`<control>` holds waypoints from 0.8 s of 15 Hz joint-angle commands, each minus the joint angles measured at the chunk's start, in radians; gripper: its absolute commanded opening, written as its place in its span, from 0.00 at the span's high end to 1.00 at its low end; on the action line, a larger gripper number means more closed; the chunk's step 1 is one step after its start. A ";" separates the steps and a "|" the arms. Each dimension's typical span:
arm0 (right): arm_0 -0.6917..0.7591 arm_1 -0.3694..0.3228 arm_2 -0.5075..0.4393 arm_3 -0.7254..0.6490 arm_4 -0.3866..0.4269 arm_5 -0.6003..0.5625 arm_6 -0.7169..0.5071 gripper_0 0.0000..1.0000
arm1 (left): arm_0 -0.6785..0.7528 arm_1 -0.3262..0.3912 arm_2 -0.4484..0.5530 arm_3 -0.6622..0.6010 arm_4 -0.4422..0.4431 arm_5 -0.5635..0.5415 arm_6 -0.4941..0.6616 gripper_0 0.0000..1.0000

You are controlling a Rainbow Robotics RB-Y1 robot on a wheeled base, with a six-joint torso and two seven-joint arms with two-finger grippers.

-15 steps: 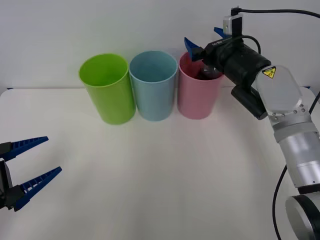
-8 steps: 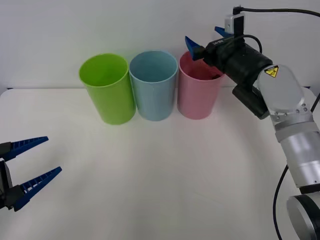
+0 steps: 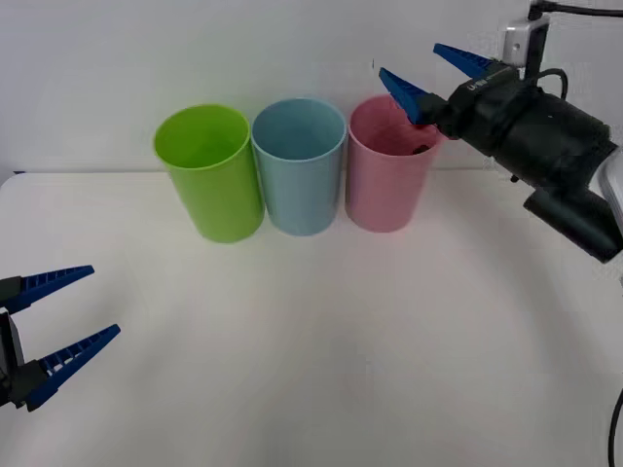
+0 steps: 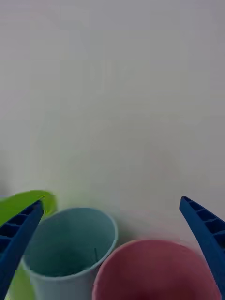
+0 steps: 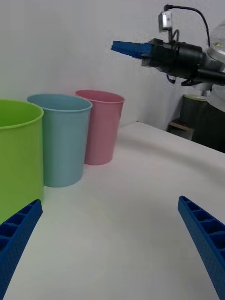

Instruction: Grasp the object on the table and drop it into the matching bin: aluminum can to the light blue bin, PET bottle to the pink bin.

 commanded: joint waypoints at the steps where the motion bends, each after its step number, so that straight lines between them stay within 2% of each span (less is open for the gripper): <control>1: 0.204 -0.089 -0.047 -0.210 -0.142 -0.060 0.013 0.00 | 0.000 0.000 0.000 0.000 0.000 0.000 0.000 0.00; 4: 0.413 -0.073 -0.185 -0.351 -0.185 -0.224 0.028 0.00 | 0.000 0.000 0.000 0.000 0.000 0.000 0.000 0.00; 7: 0.600 0.015 -0.307 -0.420 -0.185 -0.394 0.048 0.00 | 0.000 0.000 0.000 0.000 0.000 0.000 0.000 0.00; 10: 0.727 0.078 -0.371 -0.424 -0.184 -0.512 0.096 0.00 | 0.000 0.000 0.000 0.000 0.000 0.000 0.000 0.00; 12: 0.795 0.079 -0.373 -0.424 -0.184 -0.517 0.163 0.00 | 0.000 0.000 0.000 0.000 0.000 0.000 0.000 0.00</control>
